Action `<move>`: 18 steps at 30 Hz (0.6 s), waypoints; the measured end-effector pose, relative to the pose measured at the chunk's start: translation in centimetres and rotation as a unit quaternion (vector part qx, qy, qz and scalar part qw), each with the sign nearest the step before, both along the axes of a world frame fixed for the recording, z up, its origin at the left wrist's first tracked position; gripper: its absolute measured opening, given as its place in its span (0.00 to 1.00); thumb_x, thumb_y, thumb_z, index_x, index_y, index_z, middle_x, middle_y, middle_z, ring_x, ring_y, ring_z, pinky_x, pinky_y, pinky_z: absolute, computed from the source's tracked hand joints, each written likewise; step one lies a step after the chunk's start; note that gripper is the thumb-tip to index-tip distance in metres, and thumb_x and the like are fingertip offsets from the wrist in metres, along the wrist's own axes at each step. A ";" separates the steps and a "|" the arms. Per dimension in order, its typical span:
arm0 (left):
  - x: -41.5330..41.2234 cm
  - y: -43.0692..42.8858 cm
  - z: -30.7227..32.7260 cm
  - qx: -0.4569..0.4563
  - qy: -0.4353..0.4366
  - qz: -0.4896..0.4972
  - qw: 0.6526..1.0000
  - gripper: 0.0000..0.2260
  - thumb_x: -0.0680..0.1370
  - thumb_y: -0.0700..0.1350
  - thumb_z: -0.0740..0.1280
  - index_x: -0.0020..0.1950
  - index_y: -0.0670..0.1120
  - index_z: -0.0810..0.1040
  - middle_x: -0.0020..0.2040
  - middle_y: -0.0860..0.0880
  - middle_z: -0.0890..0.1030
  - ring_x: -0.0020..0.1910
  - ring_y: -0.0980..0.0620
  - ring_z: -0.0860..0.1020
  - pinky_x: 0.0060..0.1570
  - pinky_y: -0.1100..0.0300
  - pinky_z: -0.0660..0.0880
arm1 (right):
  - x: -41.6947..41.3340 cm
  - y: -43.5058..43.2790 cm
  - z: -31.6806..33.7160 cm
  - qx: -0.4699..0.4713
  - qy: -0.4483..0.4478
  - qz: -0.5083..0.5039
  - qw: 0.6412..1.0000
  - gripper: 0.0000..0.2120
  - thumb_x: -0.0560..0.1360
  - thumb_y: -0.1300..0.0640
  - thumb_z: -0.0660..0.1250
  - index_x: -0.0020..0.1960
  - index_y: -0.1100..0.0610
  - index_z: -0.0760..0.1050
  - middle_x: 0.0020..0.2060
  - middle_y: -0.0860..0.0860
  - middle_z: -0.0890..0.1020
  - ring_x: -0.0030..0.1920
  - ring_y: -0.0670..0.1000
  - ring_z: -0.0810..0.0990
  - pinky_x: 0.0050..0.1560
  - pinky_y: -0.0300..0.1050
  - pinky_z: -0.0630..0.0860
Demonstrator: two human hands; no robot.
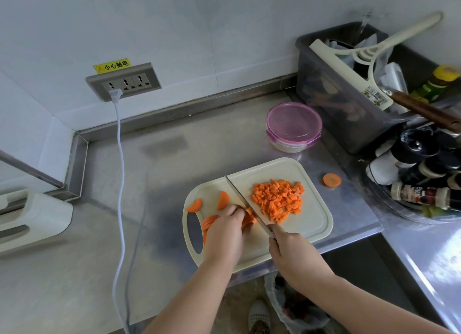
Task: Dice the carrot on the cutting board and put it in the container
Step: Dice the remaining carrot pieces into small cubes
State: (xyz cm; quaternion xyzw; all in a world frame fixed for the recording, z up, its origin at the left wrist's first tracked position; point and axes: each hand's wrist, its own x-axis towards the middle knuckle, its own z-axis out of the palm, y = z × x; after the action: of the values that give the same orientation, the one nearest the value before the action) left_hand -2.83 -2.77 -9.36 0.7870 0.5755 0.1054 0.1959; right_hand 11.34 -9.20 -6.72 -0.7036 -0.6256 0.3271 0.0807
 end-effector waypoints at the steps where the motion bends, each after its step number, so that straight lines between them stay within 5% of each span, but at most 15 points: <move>1: 0.1 0.1 0.0 -0.001 0.000 -0.003 1.000 0.11 0.79 0.49 0.64 0.60 0.49 0.77 0.62 0.55 0.74 0.57 0.54 0.76 0.52 0.63 0.70 | 0.0 0.0 -0.1 -0.001 0.002 -0.001 1.000 0.12 0.82 0.53 0.53 0.64 0.51 0.67 0.40 0.51 0.80 0.38 0.52 0.80 0.41 0.50 0.79; 18: 0.2 0.4 -1.0 -0.011 0.000 0.006 1.000 0.07 0.79 0.44 0.62 0.55 0.48 0.79 0.58 0.53 0.76 0.51 0.50 0.79 0.47 0.61 0.71 | -0.4 0.6 0.0 -0.046 -0.059 0.032 0.997 0.17 0.81 0.60 0.55 0.69 0.54 0.62 0.40 0.52 0.80 0.38 0.53 0.81 0.37 0.47 0.77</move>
State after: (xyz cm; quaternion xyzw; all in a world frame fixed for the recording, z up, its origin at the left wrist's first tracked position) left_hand -2.66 -2.40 -10.36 0.7815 0.5810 0.0999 0.2041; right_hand 10.93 -8.63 -6.74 -0.7041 -0.6358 0.3162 0.0006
